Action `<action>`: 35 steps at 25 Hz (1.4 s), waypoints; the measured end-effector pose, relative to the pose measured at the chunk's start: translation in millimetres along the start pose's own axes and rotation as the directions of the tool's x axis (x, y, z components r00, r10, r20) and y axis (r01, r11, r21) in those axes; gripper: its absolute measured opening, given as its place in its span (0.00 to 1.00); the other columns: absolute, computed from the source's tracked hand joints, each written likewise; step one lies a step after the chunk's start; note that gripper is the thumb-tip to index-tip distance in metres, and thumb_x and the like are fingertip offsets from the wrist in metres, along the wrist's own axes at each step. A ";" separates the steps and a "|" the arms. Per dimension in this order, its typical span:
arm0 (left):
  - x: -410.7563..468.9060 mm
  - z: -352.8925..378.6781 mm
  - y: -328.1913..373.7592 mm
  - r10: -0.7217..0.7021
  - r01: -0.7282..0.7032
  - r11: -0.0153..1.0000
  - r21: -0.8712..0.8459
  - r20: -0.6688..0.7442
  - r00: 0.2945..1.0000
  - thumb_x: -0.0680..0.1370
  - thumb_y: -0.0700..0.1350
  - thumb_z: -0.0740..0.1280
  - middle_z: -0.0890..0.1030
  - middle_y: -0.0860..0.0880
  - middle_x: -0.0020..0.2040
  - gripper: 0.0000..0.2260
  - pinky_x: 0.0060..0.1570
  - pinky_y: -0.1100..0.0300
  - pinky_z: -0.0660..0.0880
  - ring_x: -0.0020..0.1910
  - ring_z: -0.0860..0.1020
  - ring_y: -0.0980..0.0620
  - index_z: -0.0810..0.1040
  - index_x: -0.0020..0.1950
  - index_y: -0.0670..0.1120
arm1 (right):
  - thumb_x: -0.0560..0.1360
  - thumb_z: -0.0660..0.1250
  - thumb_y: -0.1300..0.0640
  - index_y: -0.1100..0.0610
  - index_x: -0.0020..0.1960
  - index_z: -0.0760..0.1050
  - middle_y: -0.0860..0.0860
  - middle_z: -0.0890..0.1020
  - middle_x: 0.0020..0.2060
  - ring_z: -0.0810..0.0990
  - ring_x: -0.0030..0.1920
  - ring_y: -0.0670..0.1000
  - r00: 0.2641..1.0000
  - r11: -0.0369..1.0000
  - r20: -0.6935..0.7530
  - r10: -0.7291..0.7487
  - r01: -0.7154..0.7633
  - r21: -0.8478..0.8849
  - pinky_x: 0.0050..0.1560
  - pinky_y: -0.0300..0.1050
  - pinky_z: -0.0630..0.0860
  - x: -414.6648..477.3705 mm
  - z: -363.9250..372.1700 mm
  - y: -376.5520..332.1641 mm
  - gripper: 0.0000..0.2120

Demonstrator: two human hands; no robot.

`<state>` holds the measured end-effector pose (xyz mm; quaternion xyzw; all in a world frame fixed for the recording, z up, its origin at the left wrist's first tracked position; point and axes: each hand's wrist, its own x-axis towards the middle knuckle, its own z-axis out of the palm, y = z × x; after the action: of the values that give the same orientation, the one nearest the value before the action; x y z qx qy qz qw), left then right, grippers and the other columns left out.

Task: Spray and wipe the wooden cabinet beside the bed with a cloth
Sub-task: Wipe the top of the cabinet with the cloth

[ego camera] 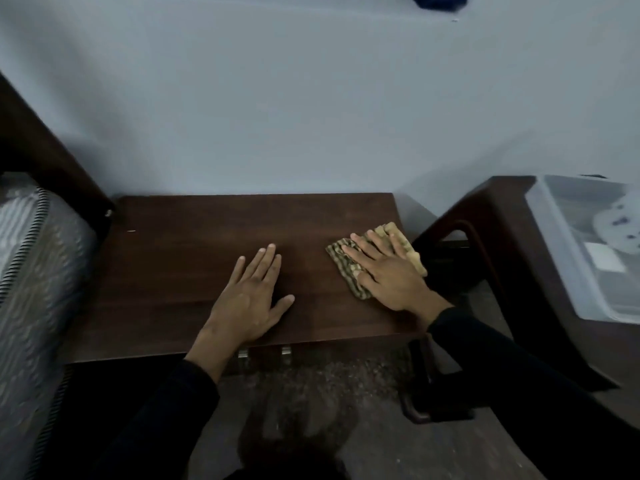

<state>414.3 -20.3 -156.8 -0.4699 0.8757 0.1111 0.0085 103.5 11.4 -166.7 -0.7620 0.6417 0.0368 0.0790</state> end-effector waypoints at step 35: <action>-206.9 0.7 -190.9 -0.531 0.462 0.808 -0.366 -0.112 0.840 0.75 0.61 0.71 0.52 0.41 0.82 0.47 0.66 0.75 0.29 0.81 0.50 0.46 0.50 0.81 0.39 | 0.82 0.40 0.42 0.44 0.83 0.48 0.45 0.48 0.83 0.41 0.82 0.51 0.801 0.803 0.066 -0.595 0.595 0.024 0.80 0.54 0.36 119.9 20.9 -368.5 0.29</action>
<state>687.2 47.8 -168.5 -0.6873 0.6865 0.1972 -0.1320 487.8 -41.2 -179.3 -0.9229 0.3673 0.0362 0.1098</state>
